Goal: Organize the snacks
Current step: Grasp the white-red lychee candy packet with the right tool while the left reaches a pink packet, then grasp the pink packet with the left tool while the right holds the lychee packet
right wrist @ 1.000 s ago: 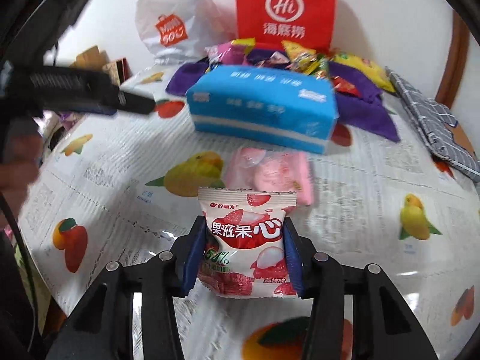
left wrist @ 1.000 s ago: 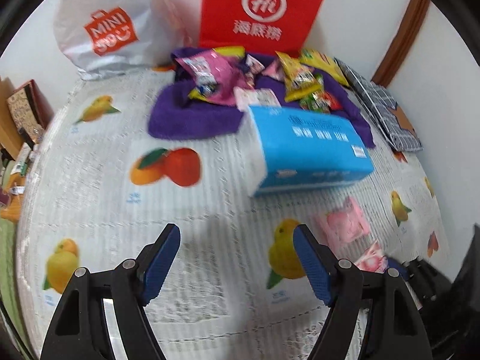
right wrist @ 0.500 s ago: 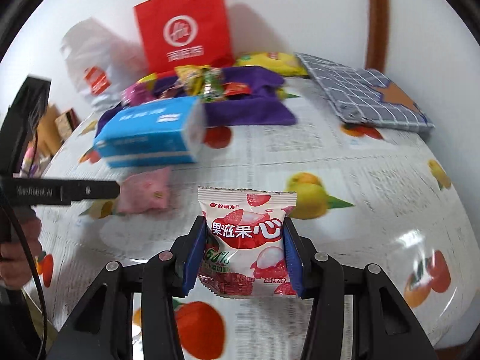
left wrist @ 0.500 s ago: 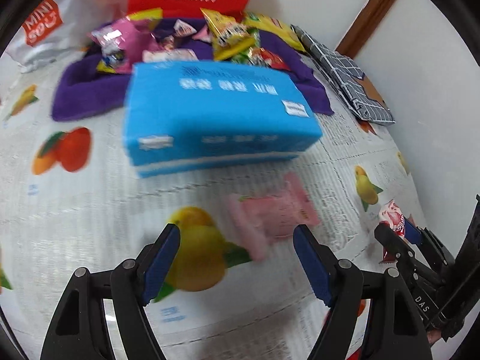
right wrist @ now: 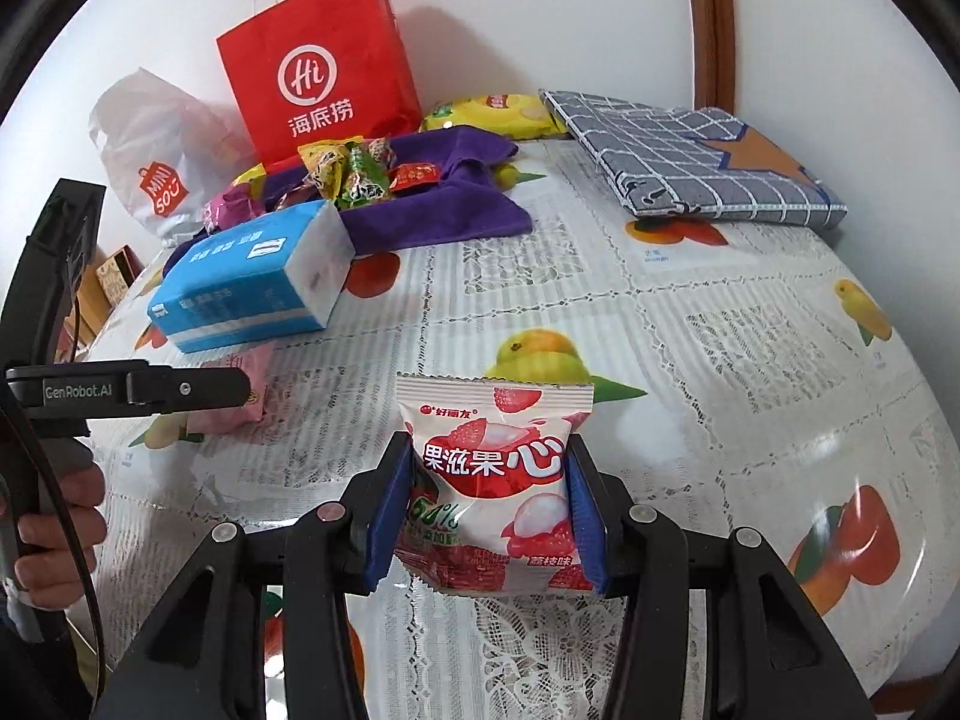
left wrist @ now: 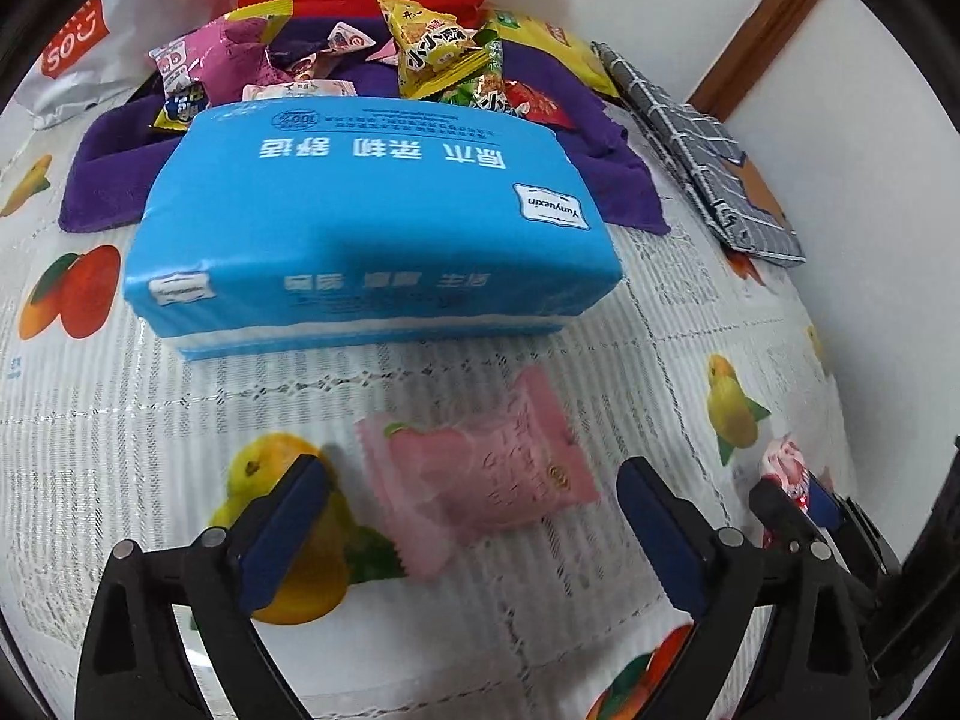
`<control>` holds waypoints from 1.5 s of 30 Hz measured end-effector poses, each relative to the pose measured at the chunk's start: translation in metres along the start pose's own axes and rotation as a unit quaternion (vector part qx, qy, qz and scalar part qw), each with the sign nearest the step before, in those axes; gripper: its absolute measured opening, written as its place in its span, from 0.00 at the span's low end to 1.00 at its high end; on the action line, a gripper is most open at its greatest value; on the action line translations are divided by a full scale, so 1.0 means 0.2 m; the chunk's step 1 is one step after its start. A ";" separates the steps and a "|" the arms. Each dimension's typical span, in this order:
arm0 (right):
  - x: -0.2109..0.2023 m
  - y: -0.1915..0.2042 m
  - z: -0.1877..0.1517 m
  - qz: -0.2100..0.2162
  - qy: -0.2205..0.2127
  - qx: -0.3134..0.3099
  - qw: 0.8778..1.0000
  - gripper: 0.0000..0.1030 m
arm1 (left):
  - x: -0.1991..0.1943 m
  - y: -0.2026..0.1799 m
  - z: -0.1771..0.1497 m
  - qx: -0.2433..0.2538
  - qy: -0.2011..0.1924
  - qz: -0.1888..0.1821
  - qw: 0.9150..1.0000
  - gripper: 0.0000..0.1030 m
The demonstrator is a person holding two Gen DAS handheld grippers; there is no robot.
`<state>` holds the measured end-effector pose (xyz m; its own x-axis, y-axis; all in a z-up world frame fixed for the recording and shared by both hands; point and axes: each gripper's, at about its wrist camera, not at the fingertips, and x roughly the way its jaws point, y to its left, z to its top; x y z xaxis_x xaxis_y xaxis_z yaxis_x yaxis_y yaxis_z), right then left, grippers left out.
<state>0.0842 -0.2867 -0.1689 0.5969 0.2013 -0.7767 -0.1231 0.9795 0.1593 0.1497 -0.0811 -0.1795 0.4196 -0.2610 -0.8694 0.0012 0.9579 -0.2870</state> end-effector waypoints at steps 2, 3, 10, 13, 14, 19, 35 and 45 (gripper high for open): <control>0.01 0.00 0.00 0.002 0.002 0.001 1.000 0.47 | 0.01 -0.03 0.00 -0.002 -0.005 0.017 1.000 0.95; 0.01 -0.01 0.00 0.002 0.001 0.001 1.000 0.47 | 0.02 -0.04 0.00 -0.004 -0.011 0.025 1.000 0.95; 0.01 -0.02 -0.01 -0.002 0.003 0.002 1.000 0.47 | 0.05 -0.08 0.01 0.001 -0.026 0.066 0.997 0.94; 0.02 -0.03 0.00 -0.002 0.003 0.003 1.000 0.47 | 0.05 -0.09 0.00 0.019 -0.038 0.095 0.995 0.83; 0.02 -0.03 0.00 -0.004 0.004 0.002 1.000 0.47 | 0.06 -0.10 0.00 0.025 -0.042 0.104 0.993 0.79; 0.03 0.00 0.00 -0.007 0.006 -0.001 1.000 0.47 | 0.04 -0.09 -0.01 0.040 -0.053 0.124 0.990 0.60; 0.04 0.17 0.06 -0.006 0.005 -0.033 0.999 0.47 | -0.13 0.12 -0.05 0.031 -0.064 0.041 0.997 0.29; 0.03 0.32 0.24 0.008 -0.029 -0.069 0.997 0.47 | -0.34 0.21 0.01 0.035 -0.094 0.026 0.995 0.29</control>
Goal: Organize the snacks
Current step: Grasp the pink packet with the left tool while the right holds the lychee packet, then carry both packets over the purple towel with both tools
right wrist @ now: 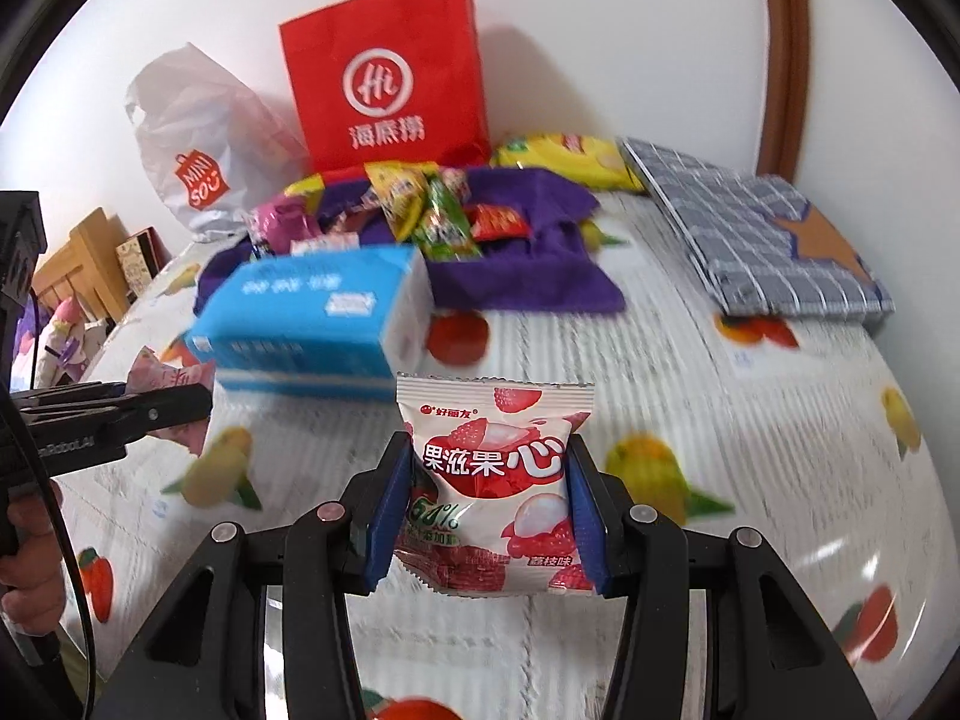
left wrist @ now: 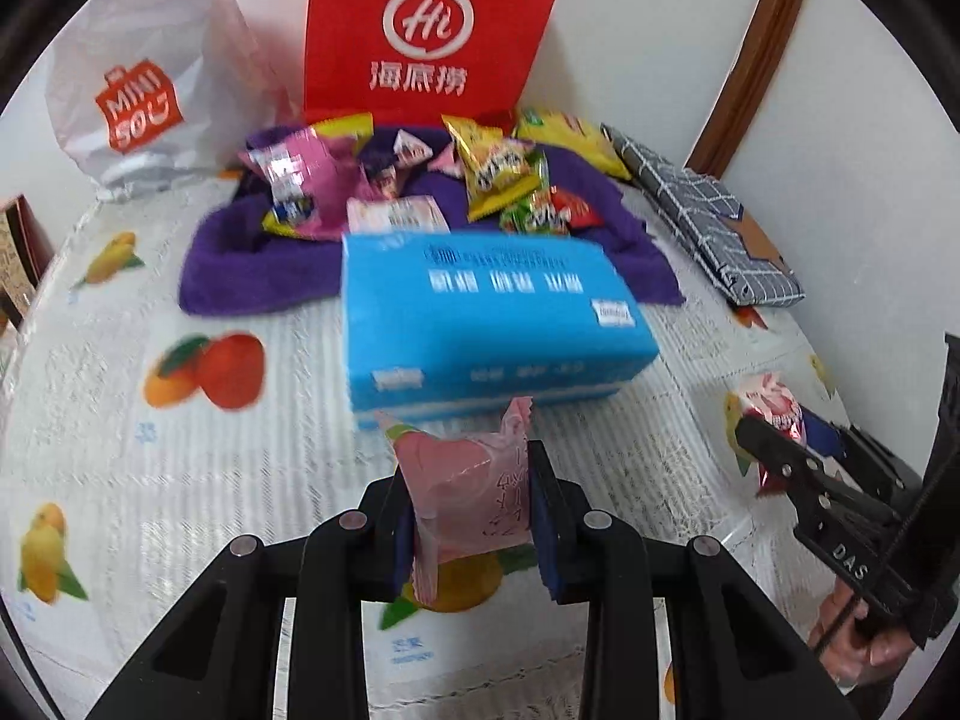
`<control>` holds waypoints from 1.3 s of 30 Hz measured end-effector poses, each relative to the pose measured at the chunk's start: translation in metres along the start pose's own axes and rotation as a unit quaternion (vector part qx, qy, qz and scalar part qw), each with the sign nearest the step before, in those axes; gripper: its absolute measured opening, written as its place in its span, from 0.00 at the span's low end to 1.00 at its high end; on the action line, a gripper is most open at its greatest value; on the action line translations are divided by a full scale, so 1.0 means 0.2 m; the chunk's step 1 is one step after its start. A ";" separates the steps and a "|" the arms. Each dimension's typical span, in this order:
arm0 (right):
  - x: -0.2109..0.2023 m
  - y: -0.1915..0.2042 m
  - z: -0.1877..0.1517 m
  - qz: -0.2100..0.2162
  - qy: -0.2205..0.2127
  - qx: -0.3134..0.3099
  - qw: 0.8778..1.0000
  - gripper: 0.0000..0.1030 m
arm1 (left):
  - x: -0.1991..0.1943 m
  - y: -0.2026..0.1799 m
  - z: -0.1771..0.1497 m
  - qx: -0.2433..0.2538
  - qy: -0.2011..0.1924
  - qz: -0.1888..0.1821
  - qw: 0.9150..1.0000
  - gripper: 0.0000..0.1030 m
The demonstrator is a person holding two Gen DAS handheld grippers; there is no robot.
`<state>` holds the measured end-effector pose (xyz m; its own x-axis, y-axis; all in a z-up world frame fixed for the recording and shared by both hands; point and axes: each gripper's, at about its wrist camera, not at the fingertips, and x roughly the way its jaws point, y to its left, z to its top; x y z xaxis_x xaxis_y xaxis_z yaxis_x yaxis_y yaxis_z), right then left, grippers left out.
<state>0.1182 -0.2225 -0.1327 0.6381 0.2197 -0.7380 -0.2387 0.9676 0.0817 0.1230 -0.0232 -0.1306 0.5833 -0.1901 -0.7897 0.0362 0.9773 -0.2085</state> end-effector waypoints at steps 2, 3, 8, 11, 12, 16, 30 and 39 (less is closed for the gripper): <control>0.00 0.02 0.06 0.000 -0.007 -0.003 1.000 0.47 | -0.03 0.01 0.04 0.002 -0.007 0.006 1.000 0.29; 0.01 0.02 0.09 0.000 -0.010 -0.005 1.000 0.47 | -0.05 0.02 0.07 0.002 -0.009 0.005 1.000 0.29; 0.03 0.05 0.29 -0.003 -0.028 -0.016 0.999 0.47 | -0.09 0.07 0.22 -0.003 -0.016 -0.003 1.000 0.29; 0.07 0.05 0.41 -0.007 -0.030 -0.020 0.999 0.47 | -0.10 0.09 0.33 -0.007 -0.018 -0.004 1.000 0.29; 0.08 0.05 0.45 -0.006 -0.031 -0.021 0.999 0.47 | -0.10 0.10 0.37 -0.007 -0.019 -0.004 1.000 0.29; 0.10 0.04 0.64 0.003 -0.044 -0.020 0.999 0.47 | -0.12 0.11 0.53 -0.005 -0.032 0.005 0.999 0.29; 0.43 0.06 1.07 -0.002 -0.043 -0.033 0.999 0.47 | 0.13 0.12 0.97 -0.017 -0.025 0.015 0.999 0.29; 0.78 -0.02 1.05 -0.023 0.017 -0.034 0.999 0.47 | 0.42 0.19 1.01 -0.006 0.018 0.043 0.999 0.30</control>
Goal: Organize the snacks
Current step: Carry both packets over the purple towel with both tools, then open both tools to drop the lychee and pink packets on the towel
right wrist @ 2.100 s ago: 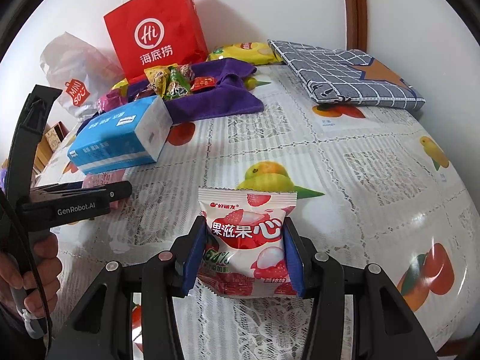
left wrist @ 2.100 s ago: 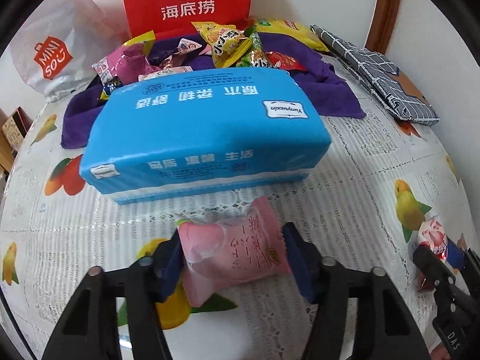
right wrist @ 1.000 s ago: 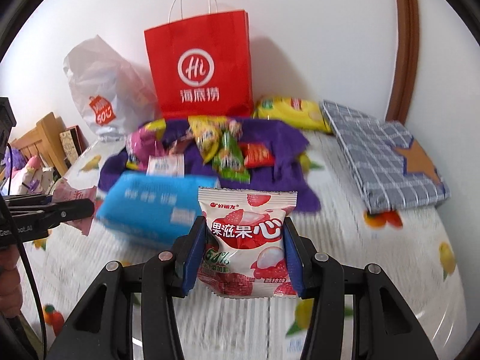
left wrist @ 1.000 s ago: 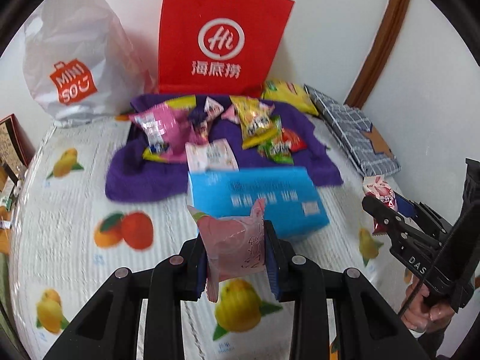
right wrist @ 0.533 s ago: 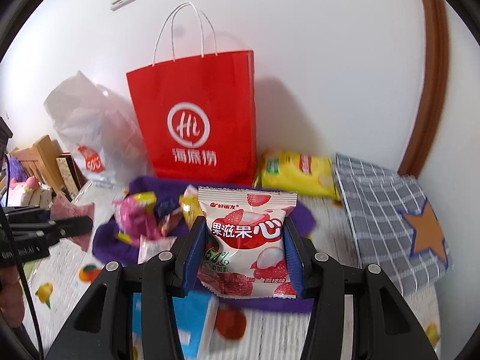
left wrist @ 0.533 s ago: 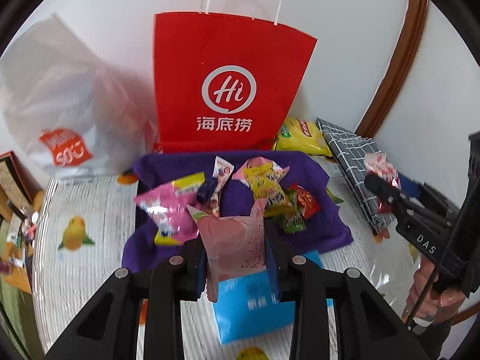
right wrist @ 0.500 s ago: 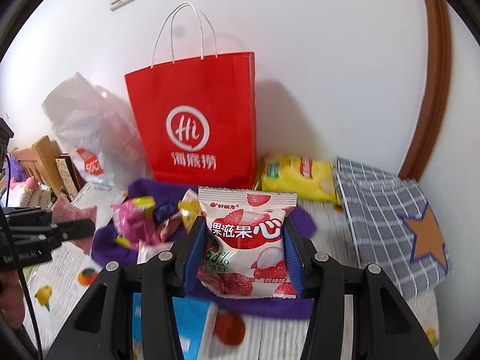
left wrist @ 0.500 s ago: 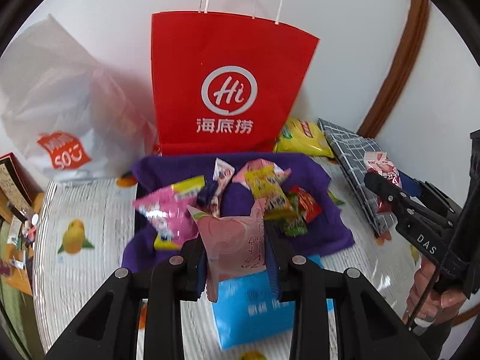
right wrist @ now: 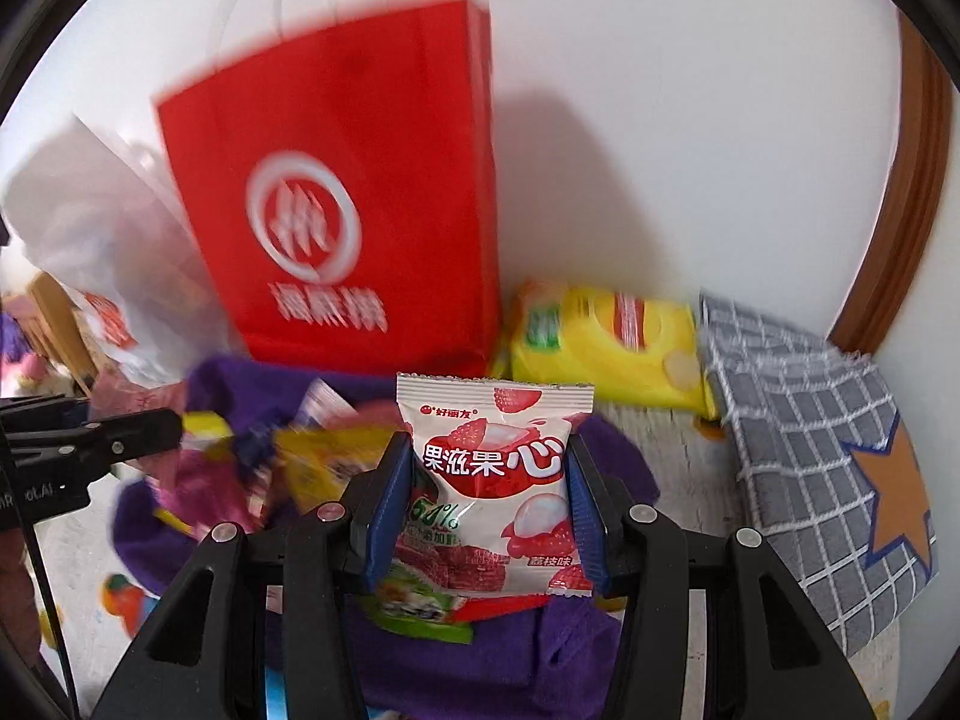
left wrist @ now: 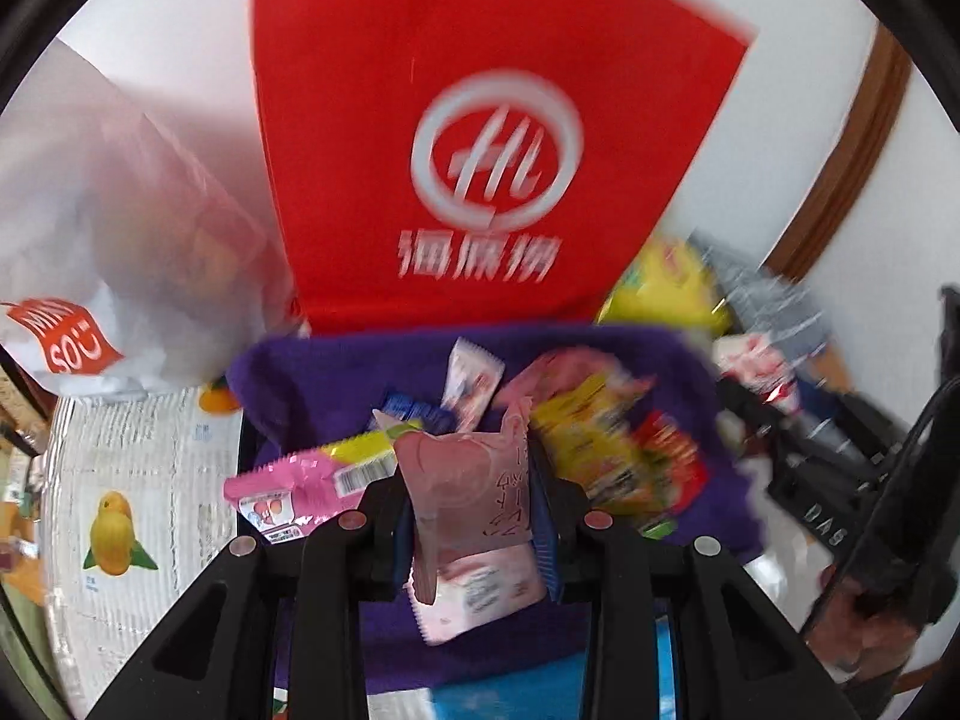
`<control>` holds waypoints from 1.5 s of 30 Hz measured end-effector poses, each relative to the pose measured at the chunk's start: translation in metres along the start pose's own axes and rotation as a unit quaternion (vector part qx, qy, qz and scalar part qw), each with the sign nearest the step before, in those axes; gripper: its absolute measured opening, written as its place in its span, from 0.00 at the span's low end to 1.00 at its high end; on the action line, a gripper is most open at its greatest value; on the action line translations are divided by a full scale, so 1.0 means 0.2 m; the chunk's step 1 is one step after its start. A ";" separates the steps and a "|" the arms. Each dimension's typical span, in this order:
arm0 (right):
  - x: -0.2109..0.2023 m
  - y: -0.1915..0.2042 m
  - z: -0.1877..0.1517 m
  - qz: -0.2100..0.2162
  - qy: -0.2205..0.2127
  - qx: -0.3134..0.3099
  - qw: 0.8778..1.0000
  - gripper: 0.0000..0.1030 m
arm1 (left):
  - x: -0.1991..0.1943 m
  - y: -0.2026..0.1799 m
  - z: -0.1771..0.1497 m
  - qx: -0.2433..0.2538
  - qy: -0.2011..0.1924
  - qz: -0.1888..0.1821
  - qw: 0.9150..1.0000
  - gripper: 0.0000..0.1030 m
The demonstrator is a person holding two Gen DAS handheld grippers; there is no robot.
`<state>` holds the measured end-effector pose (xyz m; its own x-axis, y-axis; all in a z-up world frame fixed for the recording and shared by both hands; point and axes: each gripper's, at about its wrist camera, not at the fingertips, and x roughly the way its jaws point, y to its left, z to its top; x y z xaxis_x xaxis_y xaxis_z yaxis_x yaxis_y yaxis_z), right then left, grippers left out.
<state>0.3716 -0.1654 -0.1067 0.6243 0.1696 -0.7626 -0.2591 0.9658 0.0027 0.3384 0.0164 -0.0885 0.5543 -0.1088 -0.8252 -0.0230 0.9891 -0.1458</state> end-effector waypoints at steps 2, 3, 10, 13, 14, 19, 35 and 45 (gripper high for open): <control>0.07 -0.02 -0.02 -0.008 0.014 0.001 1.000 0.47 | 0.05 0.02 0.00 -0.014 0.010 -0.016 1.000 0.30; 0.09 -0.03 -0.03 -0.007 0.021 0.000 1.000 0.47 | 0.08 0.02 0.00 -0.012 0.020 -0.020 1.000 0.30; 0.21 0.02 -0.09 0.009 0.065 -0.026 0.998 0.47 | 0.17 0.02 -0.02 -0.007 0.049 -0.017 0.999 0.30; 0.23 0.06 -0.11 0.010 0.074 -0.045 0.996 0.48 | 0.21 0.01 -0.02 -0.005 0.061 -0.015 0.998 0.30; 0.24 0.08 -0.12 0.009 0.077 -0.050 0.996 0.48 | 0.22 0.01 -0.02 -0.004 0.064 -0.015 0.998 0.30; 0.25 0.09 -0.14 0.013 0.084 -0.060 0.995 0.48 | 0.25 0.00 -0.04 -0.002 0.074 -0.010 0.997 0.31; 0.23 0.08 -0.13 0.018 0.091 -0.057 0.994 0.52 | 0.27 -0.02 -0.04 -0.007 0.086 -0.004 0.996 0.34; 0.19 0.09 -0.13 0.002 0.083 -0.062 0.995 0.66 | 0.24 -0.04 -0.03 -0.001 0.078 -0.005 0.997 0.57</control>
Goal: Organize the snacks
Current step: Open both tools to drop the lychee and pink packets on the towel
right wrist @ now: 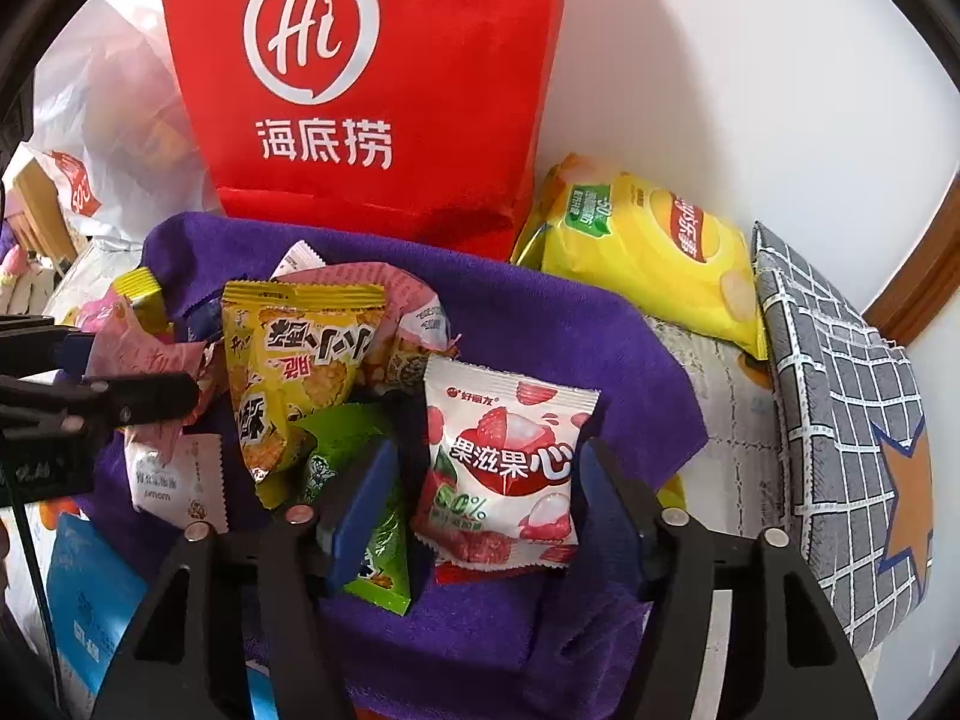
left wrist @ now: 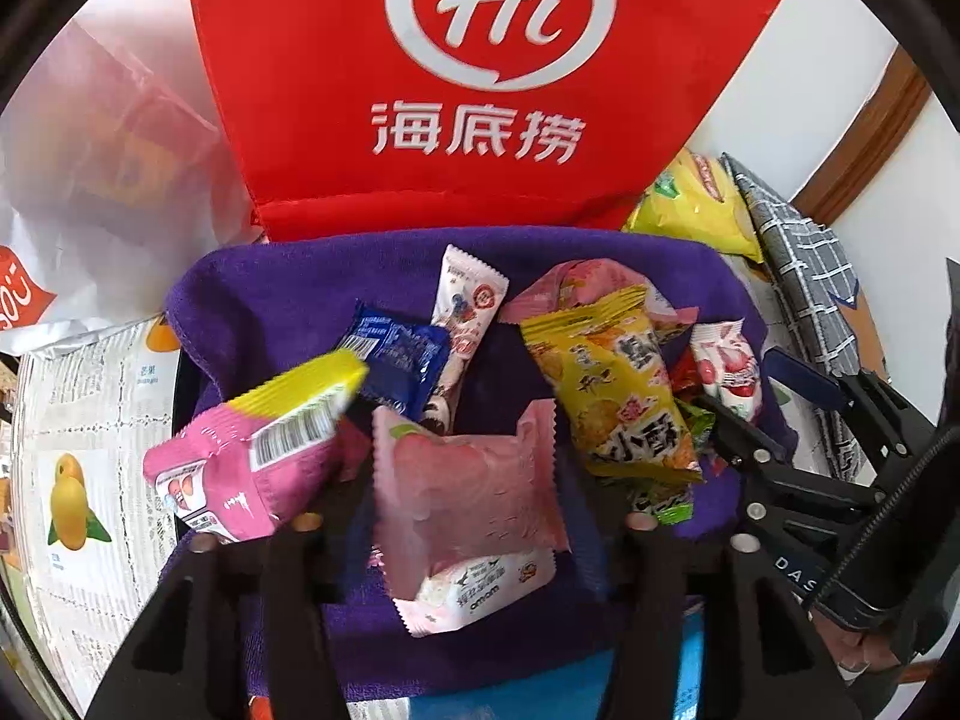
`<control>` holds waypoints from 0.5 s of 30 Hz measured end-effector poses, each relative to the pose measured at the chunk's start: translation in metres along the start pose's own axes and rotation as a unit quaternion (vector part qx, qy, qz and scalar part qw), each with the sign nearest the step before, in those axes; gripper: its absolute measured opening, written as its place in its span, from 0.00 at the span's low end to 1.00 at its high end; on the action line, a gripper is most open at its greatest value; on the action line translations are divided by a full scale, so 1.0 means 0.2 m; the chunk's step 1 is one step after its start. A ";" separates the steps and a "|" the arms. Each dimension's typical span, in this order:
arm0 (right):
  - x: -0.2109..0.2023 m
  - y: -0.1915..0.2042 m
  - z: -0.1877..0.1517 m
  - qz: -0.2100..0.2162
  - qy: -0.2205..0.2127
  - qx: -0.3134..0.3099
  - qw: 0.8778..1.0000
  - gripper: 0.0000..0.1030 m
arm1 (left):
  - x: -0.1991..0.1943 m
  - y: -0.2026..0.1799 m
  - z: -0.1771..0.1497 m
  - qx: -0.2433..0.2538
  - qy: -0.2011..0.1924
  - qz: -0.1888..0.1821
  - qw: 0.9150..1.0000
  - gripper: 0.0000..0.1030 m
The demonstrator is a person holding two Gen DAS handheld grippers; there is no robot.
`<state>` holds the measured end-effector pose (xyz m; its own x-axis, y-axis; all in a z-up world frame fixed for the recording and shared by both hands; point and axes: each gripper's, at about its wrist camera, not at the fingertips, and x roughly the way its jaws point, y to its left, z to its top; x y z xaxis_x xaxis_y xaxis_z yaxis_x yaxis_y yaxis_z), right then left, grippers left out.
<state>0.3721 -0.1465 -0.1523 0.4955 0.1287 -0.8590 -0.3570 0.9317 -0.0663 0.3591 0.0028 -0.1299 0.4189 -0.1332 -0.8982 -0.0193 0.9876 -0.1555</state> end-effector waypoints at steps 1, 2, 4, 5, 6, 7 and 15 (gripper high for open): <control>0.00 0.00 0.00 0.001 -0.003 0.003 1.000 0.66 | -0.01 0.00 0.00 0.003 -0.003 0.000 1.000 0.59; -0.01 -0.01 0.00 0.004 -0.006 0.006 1.000 0.66 | -0.02 -0.01 0.00 0.007 -0.006 0.002 1.000 0.62; -0.02 -0.02 0.01 0.012 -0.011 0.013 1.000 0.68 | -0.03 -0.01 0.00 0.008 -0.009 0.001 1.000 0.65; -0.03 -0.02 0.01 0.016 -0.013 0.016 1.000 0.70 | -0.03 0.00 0.00 0.005 -0.009 -0.003 1.000 0.67; -0.05 -0.03 0.02 0.019 -0.016 0.018 1.000 0.71 | -0.04 0.00 0.00 0.001 -0.010 -0.011 1.000 0.68; -0.06 -0.03 0.01 0.022 -0.020 0.021 0.999 0.73 | -0.05 0.01 0.00 -0.001 -0.012 -0.015 1.000 0.68; -0.08 -0.08 0.01 0.030 -0.033 0.047 0.998 0.77 | -0.11 0.00 0.00 -0.003 -0.029 -0.024 0.999 0.75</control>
<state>0.3719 -0.1627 -0.1353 0.5273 0.2036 -0.8249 -0.3130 0.9491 0.0343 0.3495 0.0056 -0.1104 0.4707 -0.1758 -0.8646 -0.0030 0.9796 -0.2008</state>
